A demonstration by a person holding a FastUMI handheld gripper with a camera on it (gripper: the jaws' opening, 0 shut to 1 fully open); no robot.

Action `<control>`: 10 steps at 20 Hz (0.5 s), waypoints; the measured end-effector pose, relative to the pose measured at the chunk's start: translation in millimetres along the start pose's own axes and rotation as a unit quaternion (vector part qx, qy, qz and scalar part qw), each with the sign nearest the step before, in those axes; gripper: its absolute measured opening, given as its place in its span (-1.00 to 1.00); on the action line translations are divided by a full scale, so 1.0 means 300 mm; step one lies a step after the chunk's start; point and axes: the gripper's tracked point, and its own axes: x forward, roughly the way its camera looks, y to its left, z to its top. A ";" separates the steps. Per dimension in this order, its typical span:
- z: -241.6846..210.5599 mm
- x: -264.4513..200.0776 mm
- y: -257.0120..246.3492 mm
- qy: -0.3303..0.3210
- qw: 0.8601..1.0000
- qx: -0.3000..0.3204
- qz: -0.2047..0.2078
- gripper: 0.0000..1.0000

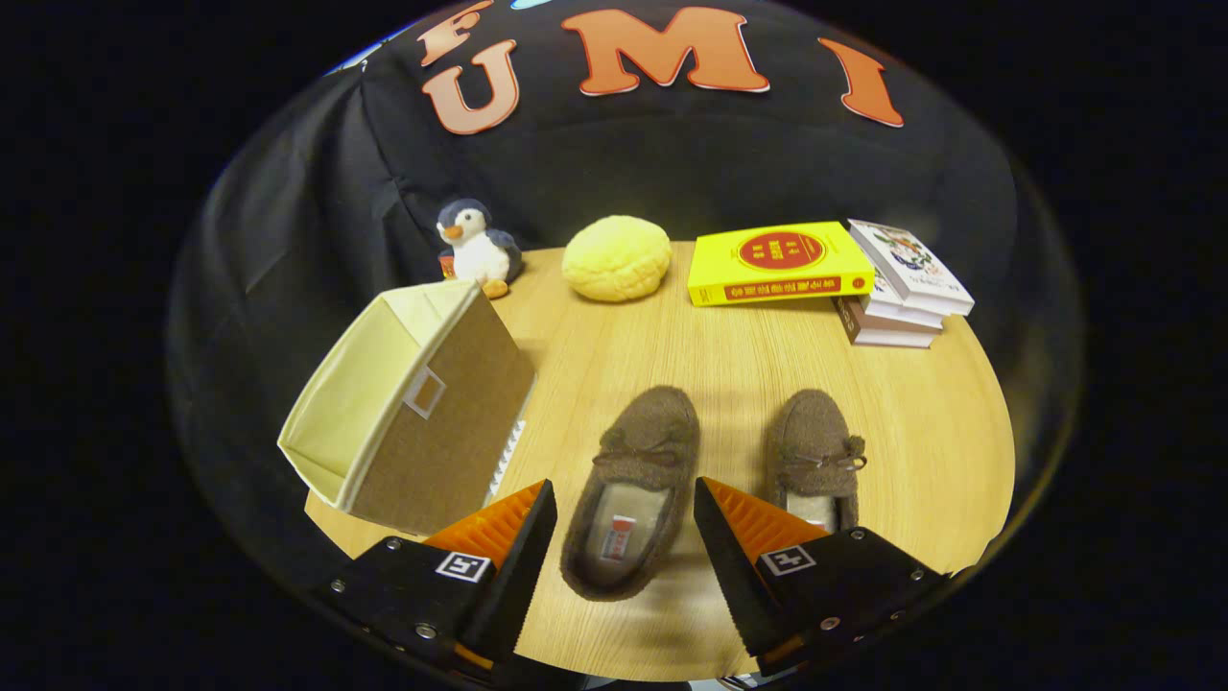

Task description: Open the storage box then place both shoes into the box .Put the left shoe in first, then the right shoe, with the right side of both shoes facing outward in a uniform manner.

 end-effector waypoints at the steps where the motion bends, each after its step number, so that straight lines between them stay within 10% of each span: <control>1: -0.020 0.020 -0.014 0.003 1.000 0.003 -0.005 0.72; 10: -0.111 0.214 -0.115 0.055 0.997 0.011 -0.044 0.46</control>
